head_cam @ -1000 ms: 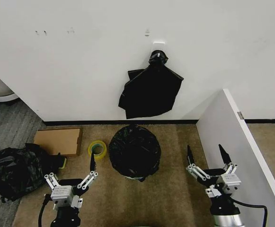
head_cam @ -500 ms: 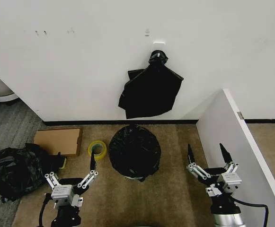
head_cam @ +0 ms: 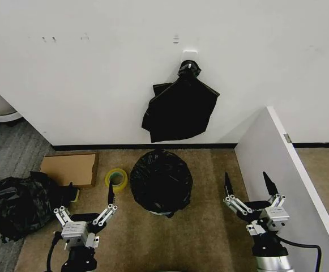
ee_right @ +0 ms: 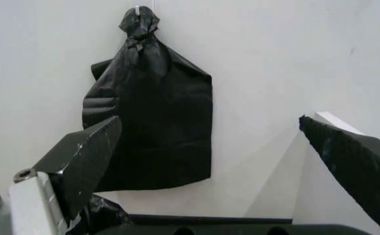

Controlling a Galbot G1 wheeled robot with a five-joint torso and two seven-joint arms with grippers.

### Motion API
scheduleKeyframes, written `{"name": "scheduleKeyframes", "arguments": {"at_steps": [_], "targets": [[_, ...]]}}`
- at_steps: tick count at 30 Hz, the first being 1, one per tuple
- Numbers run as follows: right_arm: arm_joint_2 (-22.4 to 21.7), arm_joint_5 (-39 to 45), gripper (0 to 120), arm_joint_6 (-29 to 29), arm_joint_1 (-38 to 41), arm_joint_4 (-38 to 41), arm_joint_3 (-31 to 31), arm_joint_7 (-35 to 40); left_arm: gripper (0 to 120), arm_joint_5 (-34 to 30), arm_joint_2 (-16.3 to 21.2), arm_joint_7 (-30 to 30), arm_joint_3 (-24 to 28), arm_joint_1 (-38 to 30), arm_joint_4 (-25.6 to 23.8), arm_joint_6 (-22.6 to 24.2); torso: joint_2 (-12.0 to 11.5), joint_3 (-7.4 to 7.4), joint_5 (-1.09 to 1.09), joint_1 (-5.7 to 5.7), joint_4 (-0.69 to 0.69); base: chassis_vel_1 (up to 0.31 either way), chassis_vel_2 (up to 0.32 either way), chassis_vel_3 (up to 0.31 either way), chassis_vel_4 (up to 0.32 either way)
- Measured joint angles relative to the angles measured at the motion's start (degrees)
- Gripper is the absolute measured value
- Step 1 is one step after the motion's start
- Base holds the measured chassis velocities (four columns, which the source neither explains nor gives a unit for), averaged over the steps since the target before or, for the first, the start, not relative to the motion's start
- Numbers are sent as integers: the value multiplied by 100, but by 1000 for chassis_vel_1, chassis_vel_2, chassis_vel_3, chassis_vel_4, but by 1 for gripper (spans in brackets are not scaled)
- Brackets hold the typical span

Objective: Place the garbage bag over the trash bin.

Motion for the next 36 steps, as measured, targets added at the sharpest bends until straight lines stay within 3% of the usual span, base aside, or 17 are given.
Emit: {"name": "scheduleKeyframes", "arguments": {"at_steps": [36], "targets": [[-1,6,100,-1,0,1,-1,4,100,-4,1,-1,0,-1,1,6,0,0,0,0,0,0,0,0,0]]}}
